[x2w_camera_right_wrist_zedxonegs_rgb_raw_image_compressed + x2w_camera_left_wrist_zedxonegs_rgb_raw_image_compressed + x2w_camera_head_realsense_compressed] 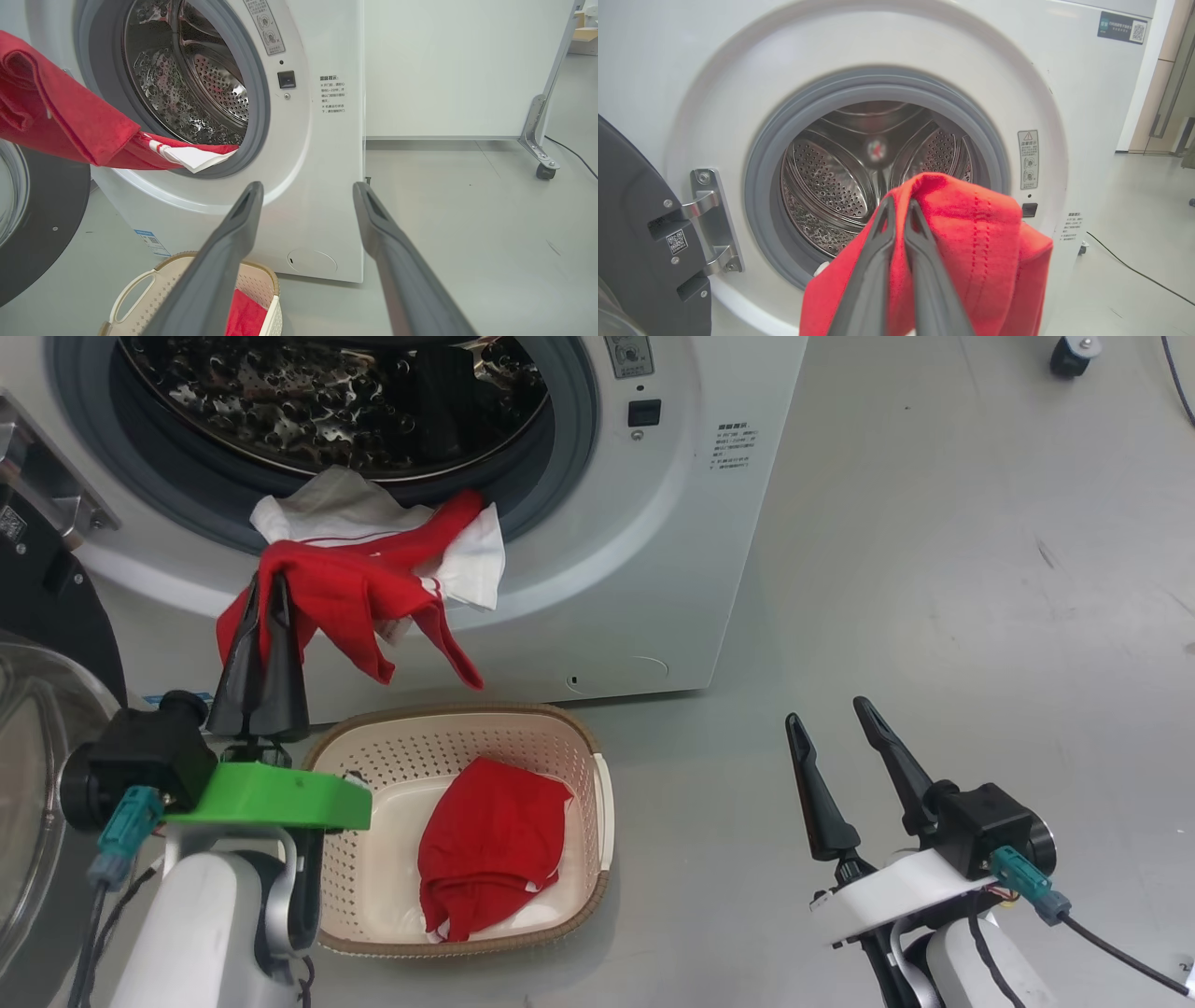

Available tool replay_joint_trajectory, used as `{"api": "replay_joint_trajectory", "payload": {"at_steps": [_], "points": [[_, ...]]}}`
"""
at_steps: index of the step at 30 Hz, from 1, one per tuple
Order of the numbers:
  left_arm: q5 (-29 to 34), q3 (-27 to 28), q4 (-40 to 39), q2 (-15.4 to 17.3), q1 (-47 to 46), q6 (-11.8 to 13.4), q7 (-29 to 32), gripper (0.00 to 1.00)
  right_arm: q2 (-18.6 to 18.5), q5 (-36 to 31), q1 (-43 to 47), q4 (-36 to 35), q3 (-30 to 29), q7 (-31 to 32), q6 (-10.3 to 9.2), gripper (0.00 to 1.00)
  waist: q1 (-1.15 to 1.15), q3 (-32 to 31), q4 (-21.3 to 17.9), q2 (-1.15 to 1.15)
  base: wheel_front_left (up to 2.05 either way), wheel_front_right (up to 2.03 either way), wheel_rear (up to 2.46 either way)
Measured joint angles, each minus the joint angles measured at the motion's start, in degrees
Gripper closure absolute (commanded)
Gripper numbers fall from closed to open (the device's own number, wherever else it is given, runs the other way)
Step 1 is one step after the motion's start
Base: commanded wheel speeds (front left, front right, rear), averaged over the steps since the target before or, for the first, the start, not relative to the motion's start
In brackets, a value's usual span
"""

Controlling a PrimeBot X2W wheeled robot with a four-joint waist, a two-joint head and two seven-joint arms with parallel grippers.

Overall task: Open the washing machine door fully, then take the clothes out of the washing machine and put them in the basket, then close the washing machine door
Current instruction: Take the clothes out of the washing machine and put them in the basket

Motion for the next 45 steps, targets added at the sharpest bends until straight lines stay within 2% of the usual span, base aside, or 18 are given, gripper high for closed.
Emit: {"api": "replay_joint_trajectory", "payload": {"at_steps": [12,23,45], "points": [[-4.6,-0.5,2.7,-1.0,5.7,0.1,2.7,1.00,0.0,-0.6,0.8,-1.0,1.4,0.0,0.11,0.00,0.00,1.2,0.4,0.00,0.00,0.00,0.00],[-8.3,-0.7,10.2,-1.9,6.1,0.1,4.4,1.00,0.0,-1.0,0.3,-2.7,1.7,0.0,0.35,0.00,0.00,5.4,-0.6,0.00,0.00,0.00,0.00],[-9.9,1.1,31.7,-2.4,-9.8,0.1,5.0,1.00,0.0,-1.5,-7.7,-5.8,3.3,0.0,1.11,0.00,0.00,20.9,-5.4,0.00,0.00,0.00,0.00]]}}
